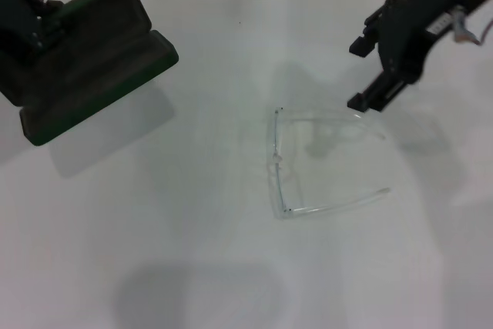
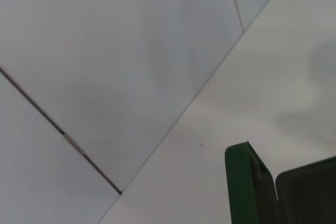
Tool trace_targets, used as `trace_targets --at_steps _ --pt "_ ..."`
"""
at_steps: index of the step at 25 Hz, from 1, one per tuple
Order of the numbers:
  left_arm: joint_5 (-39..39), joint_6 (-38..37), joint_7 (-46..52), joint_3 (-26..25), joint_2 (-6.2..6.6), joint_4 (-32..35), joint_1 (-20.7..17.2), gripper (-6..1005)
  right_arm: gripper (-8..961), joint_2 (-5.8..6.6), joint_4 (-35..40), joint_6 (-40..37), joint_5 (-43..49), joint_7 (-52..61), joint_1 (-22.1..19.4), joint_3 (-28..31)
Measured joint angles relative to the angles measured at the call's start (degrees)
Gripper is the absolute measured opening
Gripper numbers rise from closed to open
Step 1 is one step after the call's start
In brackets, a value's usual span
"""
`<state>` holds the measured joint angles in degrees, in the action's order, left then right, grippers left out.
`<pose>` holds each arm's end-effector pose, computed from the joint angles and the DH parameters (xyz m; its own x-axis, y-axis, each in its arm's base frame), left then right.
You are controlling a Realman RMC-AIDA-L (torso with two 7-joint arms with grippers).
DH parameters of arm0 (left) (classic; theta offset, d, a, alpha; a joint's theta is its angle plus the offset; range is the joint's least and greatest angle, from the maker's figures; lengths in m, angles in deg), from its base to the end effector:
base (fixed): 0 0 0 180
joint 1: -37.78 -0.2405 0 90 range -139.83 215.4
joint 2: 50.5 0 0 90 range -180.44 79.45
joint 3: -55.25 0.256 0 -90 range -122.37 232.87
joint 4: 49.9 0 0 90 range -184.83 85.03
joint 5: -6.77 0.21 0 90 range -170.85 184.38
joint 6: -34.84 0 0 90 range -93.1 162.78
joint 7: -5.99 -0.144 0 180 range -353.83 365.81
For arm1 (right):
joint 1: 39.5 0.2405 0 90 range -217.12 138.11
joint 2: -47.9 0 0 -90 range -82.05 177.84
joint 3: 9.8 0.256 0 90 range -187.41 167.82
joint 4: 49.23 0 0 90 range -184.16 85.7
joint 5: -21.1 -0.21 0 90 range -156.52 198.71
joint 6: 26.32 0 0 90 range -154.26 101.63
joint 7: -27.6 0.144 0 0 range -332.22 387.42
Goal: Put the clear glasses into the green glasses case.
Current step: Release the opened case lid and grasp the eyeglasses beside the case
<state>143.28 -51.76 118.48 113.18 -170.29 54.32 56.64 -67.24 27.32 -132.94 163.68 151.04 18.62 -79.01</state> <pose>-0.1870 0.3320 0.1264 0.9747 0.2224 -0.0240 0.1485 -0.7236 -0.6740 0.0502 0.3826 0.0434 0.9368 -0.0698 0.3428 -0.0140 -0.9866 -0.1627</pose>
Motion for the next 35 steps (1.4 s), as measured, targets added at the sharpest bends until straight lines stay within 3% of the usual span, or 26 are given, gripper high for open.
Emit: trace_targets --at_steps 5,9,12,21,25,28,31,35 --pt "-1.58 0.55 -0.13 -1.33 0.00 -0.66 -0.32 161 827 -0.66 -10.50 -1.39 2.99 13.34 9.21 -2.68" --pt "-1.63 0.66 -0.62 -1.74 0.00 -0.69 -0.80 160 826 -1.01 -18.47 0.60 1.04 21.69 12.60 -3.22" --pt "-1.67 0.85 -1.42 -1.75 0.00 -0.93 -0.84 159 825 -1.03 -22.36 4.32 0.32 28.00 13.17 -6.27" --pt "-4.55 0.98 -4.75 -1.79 0.20 -1.10 -0.57 159 819 -1.05 -23.46 10.34 -2.16 38.71 11.65 -8.84" --pt "-4.70 0.81 -6.28 -2.03 0.34 -1.05 0.08 159 815 -1.05 -30.41 13.96 -6.16 39.44 12.36 -8.54" --pt "-5.92 0.29 -7.69 -1.93 1.08 -2.04 0.51 159 811 -1.06 -36.34 17.38 -9.53 39.48 13.37 -10.11" --pt "-8.39 0.01 -8.83 -2.12 2.65 -5.08 1.15 159 810 -1.05 -39.32 19.98 -11.79 39.50 13.97 -11.92" --pt "-9.46 0.14 -10.53 -2.98 3.07 -6.71 1.28 159 809 -1.05 -41.56 21.88 -12.25 39.51 14.53 -11.93"
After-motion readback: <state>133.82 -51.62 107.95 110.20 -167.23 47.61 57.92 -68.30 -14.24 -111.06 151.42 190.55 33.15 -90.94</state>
